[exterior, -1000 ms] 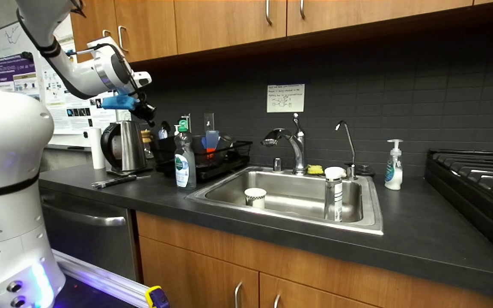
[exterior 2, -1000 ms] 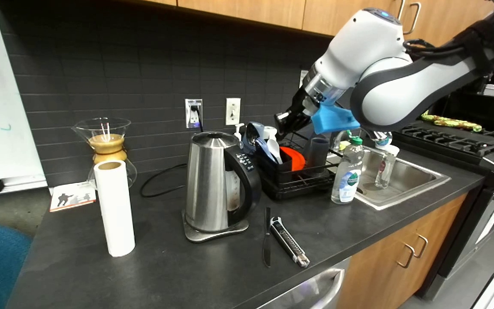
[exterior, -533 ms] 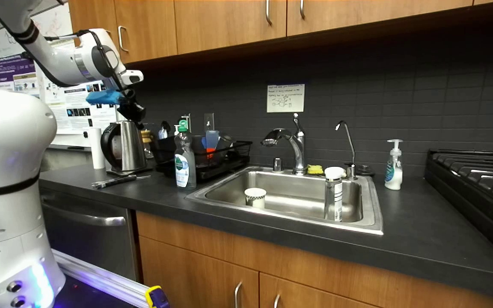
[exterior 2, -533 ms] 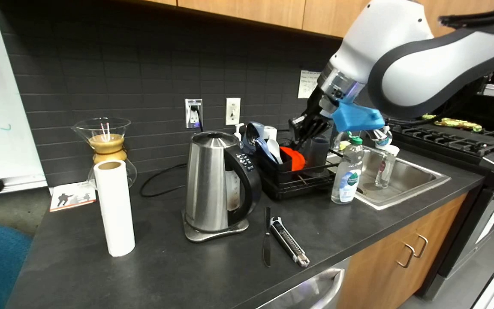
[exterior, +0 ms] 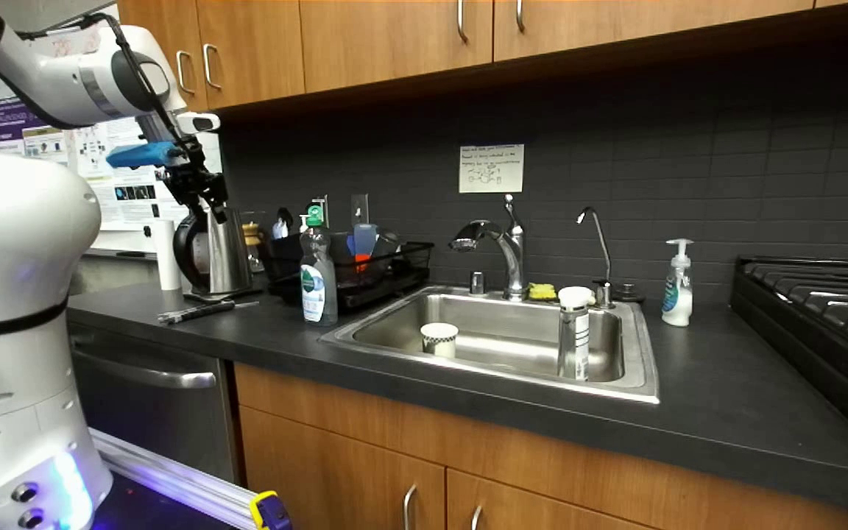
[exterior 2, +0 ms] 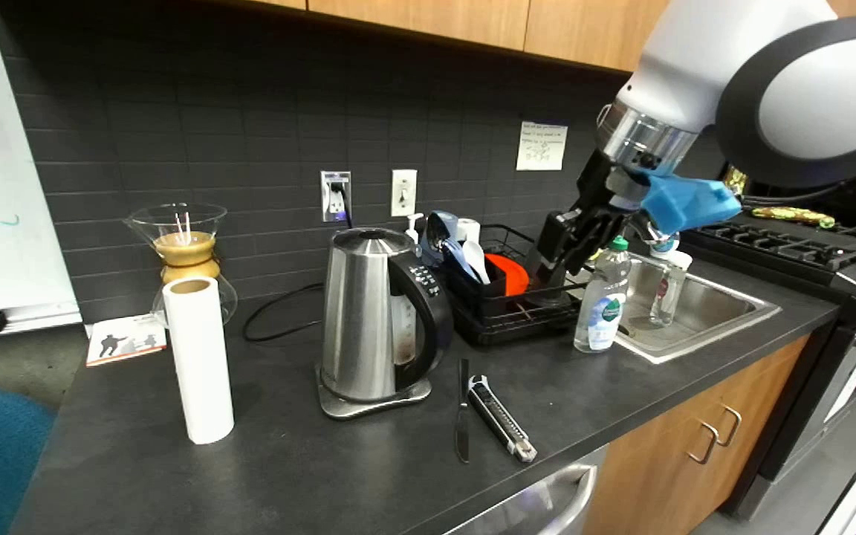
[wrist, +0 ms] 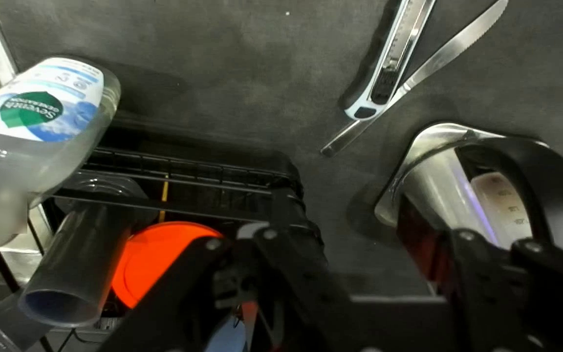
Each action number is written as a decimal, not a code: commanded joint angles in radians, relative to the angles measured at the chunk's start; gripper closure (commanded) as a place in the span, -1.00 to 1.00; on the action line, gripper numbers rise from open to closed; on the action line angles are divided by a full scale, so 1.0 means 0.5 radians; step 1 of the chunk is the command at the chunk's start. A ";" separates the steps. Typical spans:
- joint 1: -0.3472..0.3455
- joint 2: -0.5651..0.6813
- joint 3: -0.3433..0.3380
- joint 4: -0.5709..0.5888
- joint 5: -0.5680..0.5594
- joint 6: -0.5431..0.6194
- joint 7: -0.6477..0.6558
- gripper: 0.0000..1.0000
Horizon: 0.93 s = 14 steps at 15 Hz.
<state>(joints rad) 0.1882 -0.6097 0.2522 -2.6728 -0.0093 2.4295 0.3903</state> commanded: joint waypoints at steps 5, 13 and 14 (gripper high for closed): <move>0.105 -0.348 -0.075 -0.138 0.197 -0.347 -0.234 -1.00; 0.074 -0.593 -0.204 -0.193 0.314 -0.651 -0.396 -1.00; 0.066 -0.617 -0.212 -0.194 0.318 -0.690 -0.406 -1.00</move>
<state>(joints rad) 0.2248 -0.8608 0.1702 -2.7534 0.1230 2.1396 0.2261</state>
